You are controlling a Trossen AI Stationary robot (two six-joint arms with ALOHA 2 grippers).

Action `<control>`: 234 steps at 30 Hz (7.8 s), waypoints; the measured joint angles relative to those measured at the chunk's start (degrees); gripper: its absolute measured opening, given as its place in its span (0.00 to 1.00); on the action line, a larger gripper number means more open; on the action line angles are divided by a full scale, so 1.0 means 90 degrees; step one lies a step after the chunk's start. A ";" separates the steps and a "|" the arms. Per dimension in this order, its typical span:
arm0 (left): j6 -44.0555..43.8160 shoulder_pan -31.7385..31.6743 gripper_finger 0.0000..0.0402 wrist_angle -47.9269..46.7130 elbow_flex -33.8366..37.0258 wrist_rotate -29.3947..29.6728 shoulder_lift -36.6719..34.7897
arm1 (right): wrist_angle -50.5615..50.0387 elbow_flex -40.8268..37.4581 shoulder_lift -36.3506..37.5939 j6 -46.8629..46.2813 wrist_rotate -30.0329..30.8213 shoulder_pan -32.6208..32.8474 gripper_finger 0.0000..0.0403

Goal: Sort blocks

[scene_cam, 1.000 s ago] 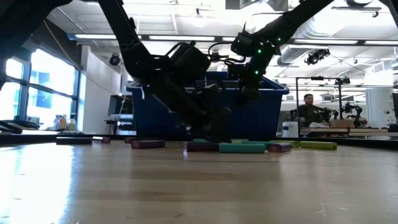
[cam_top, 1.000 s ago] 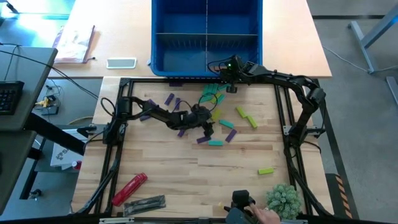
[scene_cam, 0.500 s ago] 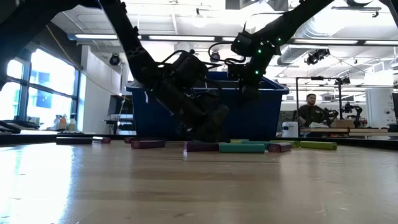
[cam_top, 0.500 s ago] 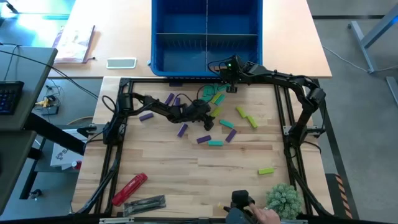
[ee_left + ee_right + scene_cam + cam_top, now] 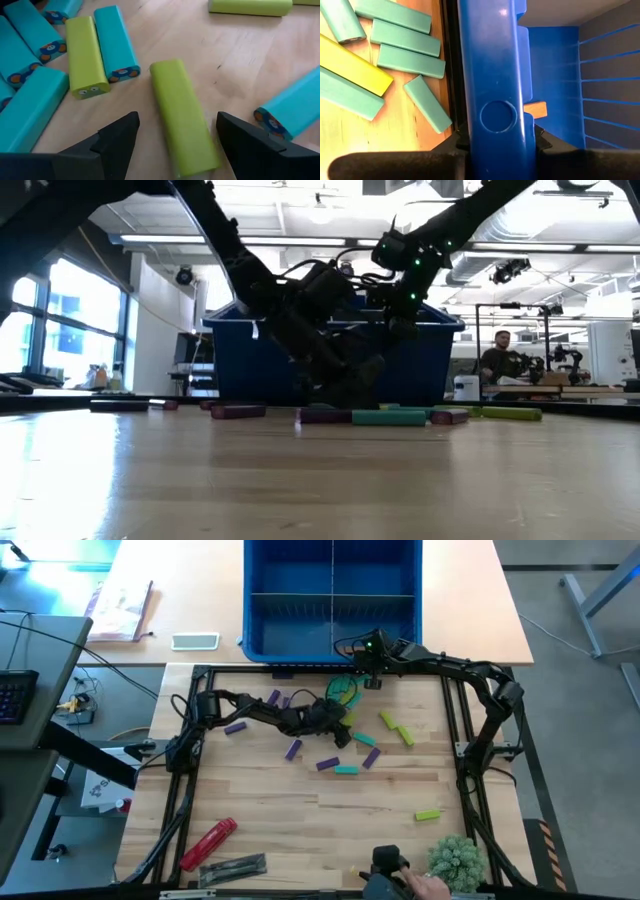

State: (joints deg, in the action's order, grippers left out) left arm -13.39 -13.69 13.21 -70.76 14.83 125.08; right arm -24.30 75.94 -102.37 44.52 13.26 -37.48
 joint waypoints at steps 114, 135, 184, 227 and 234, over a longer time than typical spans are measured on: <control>0.5249 -0.2863 0.55 -0.2656 0.0202 -0.2472 -0.3584 | 0.0022 0.0005 -0.0002 -0.0125 0.0030 0.0003 0.16; 0.5700 -0.3574 0.53 -0.3852 0.0202 -0.0991 -0.3356 | 0.0000 0.0007 -0.0002 -0.0085 0.0031 0.0003 0.16; 0.6237 -0.3597 0.21 -0.4454 0.0192 -0.0947 -0.3220 | -0.2686 -0.1768 0.0797 -0.9184 0.0137 0.2801 0.53; 0.6280 -0.3597 0.21 -0.4352 0.0203 -0.0904 -0.3218 | 0.2790 -0.5294 0.1161 -1.1107 0.3436 0.3372 0.53; 0.6277 -0.3592 0.21 -0.4347 0.0204 -0.0831 -0.3218 | 0.3331 -0.5513 0.1163 -1.0854 0.3384 0.3372 0.53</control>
State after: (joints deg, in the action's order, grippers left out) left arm 43.10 -46.02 -25.91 -68.93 7.36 96.12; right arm 5.69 26.33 -91.90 -53.16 43.72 -7.14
